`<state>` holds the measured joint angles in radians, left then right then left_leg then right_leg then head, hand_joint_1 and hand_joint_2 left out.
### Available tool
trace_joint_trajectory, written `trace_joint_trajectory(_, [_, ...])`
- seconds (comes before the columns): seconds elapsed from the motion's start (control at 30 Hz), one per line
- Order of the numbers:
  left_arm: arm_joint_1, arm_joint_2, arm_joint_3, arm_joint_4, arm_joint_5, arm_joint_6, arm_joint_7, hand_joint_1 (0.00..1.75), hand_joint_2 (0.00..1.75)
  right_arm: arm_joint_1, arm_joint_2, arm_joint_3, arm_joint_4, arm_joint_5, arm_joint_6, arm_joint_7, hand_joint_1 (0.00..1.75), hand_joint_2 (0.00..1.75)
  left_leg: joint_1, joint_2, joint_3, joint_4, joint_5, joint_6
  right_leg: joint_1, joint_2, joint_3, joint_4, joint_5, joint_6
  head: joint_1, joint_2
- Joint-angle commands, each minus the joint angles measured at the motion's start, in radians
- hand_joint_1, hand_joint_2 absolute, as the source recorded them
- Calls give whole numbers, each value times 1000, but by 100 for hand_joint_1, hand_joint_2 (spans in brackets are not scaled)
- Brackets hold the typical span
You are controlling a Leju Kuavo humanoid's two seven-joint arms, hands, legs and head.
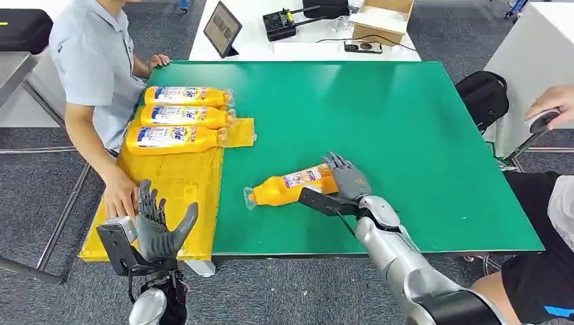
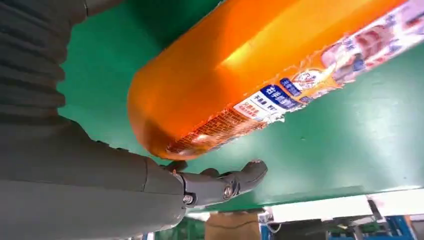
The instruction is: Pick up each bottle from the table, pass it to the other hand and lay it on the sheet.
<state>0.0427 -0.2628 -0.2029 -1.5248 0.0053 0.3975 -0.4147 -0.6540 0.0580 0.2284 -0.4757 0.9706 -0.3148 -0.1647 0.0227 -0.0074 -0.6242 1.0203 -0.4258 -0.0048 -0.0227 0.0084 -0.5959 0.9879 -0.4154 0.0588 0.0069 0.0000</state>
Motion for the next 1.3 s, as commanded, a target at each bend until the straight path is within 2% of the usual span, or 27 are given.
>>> trace_joint_trajectory(0.03, [-23,26,-9,31,55,-58,34,0,175,-109,1,118,126,76,-32,128,0,175,0,2,4,-1,-2,1,0,1,3,0,-1,-3,0,0])
trace_joint_trajectory(0.13, [-17,26,-6,31,77,-95,53,0,175,-141,12,157,162,140,18,229,0,175,0,2,3,-1,-1,1,0,1,2,0,-1,-3,0,0])
trace_joint_trajectory(0.23, [-17,26,-6,31,77,-95,53,0,175,-141,12,157,162,140,18,229,0,175,-1,2,3,-1,-1,1,0,1,2,0,-1,-2,0,0])
trace_joint_trajectory(0.37, [-22,21,2,41,75,-104,56,0,175,-146,16,168,183,157,87,259,0,175,-1,2,5,-1,-2,1,0,1,4,0,-1,-3,0,0])
trace_joint_trajectory(0.57, [-40,22,8,89,73,-111,56,0,175,-128,12,139,205,123,187,230,0,175,0,0,3,-1,-1,1,0,-1,3,-1,-1,-2,0,0])
trace_joint_trajectory(0.7, [-41,23,4,96,73,-116,53,0,175,-117,9,148,199,129,168,189,0,175,0,-1,4,-1,0,1,0,-2,3,-1,-1,-2,0,0])
trace_joint_trajectory(0.73, [-44,21,2,98,70,-108,36,0,175,-110,10,144,196,126,126,160,0,175,0,0,6,-2,-1,1,1,-2,5,-2,-1,-3,0,0])
trace_joint_trajectory(1.0, [-65,21,0,114,82,-105,31,0,175,-128,17,176,212,164,139,172,0,175,0,0,4,-1,0,1,0,-1,3,-1,0,-2,0,0])
trace_joint_trajectory(1.03, [-73,24,-3,124,86,-104,28,0,175,-132,14,182,214,172,139,171,16,175,0,0,5,-1,-1,1,1,-1,4,-1,-1,-3,0,0])
trace_joint_trajectory(1.07, [-75,23,-3,124,86,-104,28,0,175,-133,12,182,215,173,141,171,16,175,-1,0,4,-1,0,1,0,-1,3,-1,-1,-2,0,0])
trace_joint_trajectory(1.1, [-75,23,-3,124,86,-104,28,0,175,-133,12,182,215,173,141,171,138,175,0,0,5,-1,-1,1,0,-1,4,-1,-1,-3,0,0])
trace_joint_trajectory(1.13, [-91,22,-4,145,91,-103,25,0,175,-141,8,186,221,180,159,181,148,175,0,0,4,-1,0,1,0,-1,3,-1,-1,-2,0,0])
trace_joint_trajectory(1.17, [-93,23,-6,149,93,-103,23,0,175,-142,4,192,221,186,162,177,148,175,0,-1,5,-1,0,1,0,-2,4,-1,-1,-3,0,0])
trace_joint_trajectory(1.23, [-98,22,-8,157,98,-102,19,0,175,-145,-2,196,228,191,179,173,175,175,-1,-1,5,-1,0,2,0,-2,5,-1,-1,-3,0,0])
trace_joint_trajectory(1.3, [-98,23,-9,160,100,-102,17,0,175,-143,-5,193,230,187,191,168,175,175,0,-1,6,-2,-1,2,1,-2,6,-1,-1,-3,0,0])
